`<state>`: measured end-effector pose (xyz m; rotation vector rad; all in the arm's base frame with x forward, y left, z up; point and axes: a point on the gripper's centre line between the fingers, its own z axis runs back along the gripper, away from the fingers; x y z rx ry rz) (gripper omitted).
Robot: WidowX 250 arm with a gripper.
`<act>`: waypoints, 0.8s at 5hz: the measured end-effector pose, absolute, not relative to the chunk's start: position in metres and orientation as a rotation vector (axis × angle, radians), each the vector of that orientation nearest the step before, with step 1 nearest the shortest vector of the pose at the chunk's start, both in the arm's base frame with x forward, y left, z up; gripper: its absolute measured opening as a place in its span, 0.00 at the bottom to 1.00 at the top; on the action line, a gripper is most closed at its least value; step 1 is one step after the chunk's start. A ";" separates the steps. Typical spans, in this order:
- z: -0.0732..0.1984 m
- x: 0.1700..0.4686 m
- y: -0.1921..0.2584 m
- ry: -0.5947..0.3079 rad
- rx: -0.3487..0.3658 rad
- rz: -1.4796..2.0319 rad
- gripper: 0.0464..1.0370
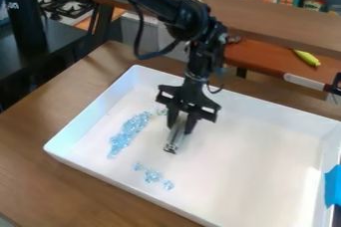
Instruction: Sweep into pile
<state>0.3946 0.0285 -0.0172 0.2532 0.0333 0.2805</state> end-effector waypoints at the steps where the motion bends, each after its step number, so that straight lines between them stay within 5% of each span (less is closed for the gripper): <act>1: -0.016 0.388 0.060 0.036 0.324 0.311 0.33; 3: -0.013 0.352 0.090 0.077 0.457 0.341 0.33; 4: -0.005 0.344 0.088 0.075 0.424 0.357 0.33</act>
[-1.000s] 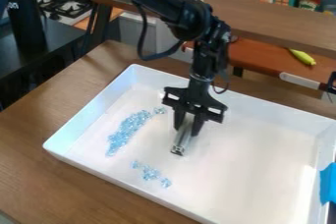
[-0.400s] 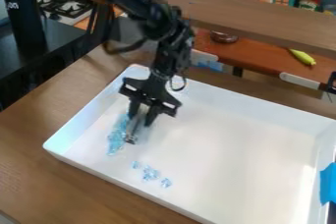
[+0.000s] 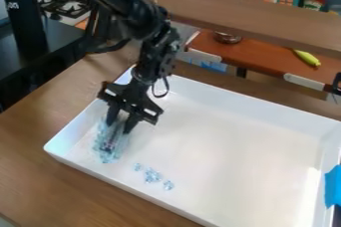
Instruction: Sweep into pile
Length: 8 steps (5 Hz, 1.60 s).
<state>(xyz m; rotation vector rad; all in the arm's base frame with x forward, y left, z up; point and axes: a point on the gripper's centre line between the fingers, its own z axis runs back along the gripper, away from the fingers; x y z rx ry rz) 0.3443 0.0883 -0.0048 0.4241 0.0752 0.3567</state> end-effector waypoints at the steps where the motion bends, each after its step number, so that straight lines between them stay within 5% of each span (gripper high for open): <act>1: 0.024 0.353 0.058 -0.001 0.350 0.329 0.33; 2: 0.040 0.357 0.008 -0.048 0.284 0.258 0.33; 4: 0.027 0.345 -0.065 -0.090 0.343 0.153 0.33; 6: -0.006 0.332 -0.055 -0.062 0.442 0.135 0.33; 8: -0.018 0.319 -0.034 -0.051 0.469 0.113 0.33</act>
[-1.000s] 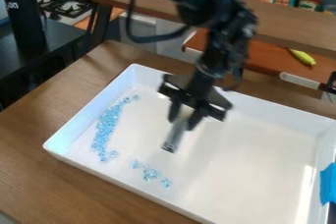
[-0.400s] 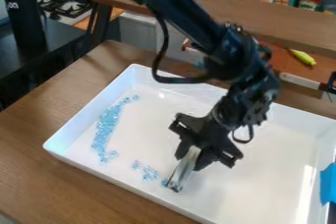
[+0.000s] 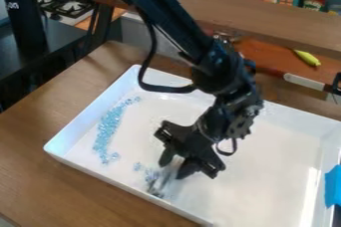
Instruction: Sweep into pile
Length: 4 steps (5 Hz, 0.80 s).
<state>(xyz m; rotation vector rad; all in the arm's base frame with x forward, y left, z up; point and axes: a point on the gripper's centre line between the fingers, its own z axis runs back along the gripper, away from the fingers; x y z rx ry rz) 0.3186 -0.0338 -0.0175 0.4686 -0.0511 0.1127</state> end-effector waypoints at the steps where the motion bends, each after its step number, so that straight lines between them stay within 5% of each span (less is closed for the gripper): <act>1: -0.017 0.316 -0.013 -0.053 0.479 0.131 0.33; 4: -0.017 0.324 0.043 -0.104 0.582 0.213 0.33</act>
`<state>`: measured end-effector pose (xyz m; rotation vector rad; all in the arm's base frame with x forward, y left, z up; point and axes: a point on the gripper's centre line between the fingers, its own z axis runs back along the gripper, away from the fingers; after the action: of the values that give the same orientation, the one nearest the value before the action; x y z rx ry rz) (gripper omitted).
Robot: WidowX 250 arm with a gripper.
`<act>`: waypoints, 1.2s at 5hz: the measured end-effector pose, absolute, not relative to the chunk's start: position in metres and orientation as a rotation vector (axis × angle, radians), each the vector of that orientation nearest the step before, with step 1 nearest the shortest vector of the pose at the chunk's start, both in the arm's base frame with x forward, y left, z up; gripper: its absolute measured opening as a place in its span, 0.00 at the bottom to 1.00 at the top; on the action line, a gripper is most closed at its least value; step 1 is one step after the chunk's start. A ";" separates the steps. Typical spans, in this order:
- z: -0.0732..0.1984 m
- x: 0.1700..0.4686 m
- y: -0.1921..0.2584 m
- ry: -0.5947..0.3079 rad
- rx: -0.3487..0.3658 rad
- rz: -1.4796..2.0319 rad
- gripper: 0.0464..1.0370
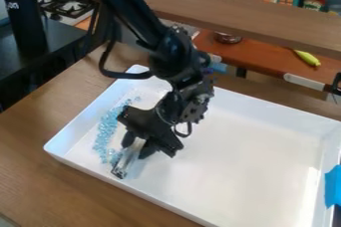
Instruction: Sweep into pile
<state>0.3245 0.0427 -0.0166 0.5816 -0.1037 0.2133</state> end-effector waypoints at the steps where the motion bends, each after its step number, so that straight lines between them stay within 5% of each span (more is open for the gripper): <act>1: -0.018 0.328 0.060 -0.139 0.645 0.223 0.33; 3: -0.015 0.318 0.076 -0.137 0.726 0.289 0.33; 6: 0.024 0.323 0.004 -0.097 0.464 0.279 0.33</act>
<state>0.3226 0.0041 0.0245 0.4638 -0.0967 0.2794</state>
